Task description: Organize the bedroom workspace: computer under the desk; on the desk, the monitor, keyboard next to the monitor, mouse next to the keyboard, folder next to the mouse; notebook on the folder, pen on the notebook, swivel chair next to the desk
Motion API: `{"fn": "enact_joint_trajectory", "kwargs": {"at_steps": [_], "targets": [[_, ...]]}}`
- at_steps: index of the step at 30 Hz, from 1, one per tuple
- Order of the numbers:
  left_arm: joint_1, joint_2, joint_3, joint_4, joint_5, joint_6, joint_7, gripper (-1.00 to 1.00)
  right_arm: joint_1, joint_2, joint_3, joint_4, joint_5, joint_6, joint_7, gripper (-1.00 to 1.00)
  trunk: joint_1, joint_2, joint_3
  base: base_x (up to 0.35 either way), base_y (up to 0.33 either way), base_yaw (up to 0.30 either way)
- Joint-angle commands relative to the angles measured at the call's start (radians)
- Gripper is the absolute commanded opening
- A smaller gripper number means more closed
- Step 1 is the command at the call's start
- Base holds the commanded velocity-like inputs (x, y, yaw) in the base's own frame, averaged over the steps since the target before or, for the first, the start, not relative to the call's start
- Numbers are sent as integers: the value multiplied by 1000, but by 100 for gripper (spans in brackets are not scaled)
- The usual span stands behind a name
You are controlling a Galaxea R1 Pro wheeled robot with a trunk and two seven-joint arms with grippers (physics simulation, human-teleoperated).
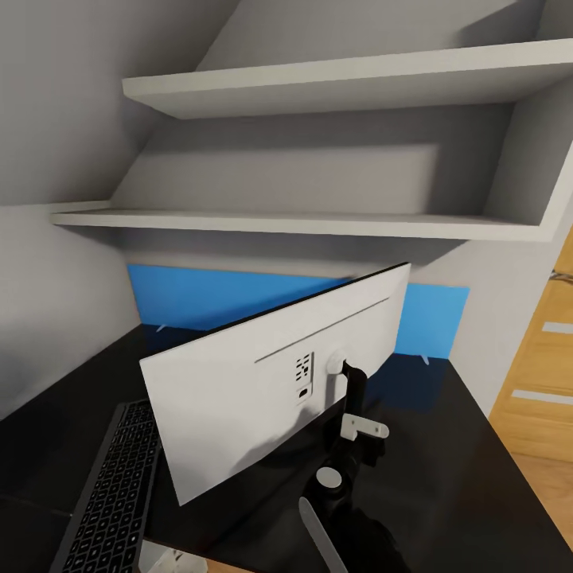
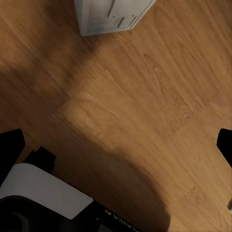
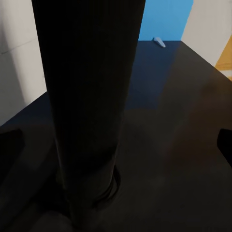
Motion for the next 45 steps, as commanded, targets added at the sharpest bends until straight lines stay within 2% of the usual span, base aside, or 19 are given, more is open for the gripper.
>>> {"fn": "enact_joint_trajectory", "kwargs": {"at_steps": [1,37,45], "targets": [[0,1,-6,-2,9,1,9,100,-1,0,1,-1,-3,10,-6,100,0,-1,-1,2,0,0],[0,0,-6,-2,10,-1,10,100,-2,0,0,-1,-3,11,-6,100,0,-1,-1,13,-10,0],[31,0,-6,-9,9,-5,9,100,-4,-1,0,-1,-3,11,-6,100,0,-1,-1,0,0,0]]}}
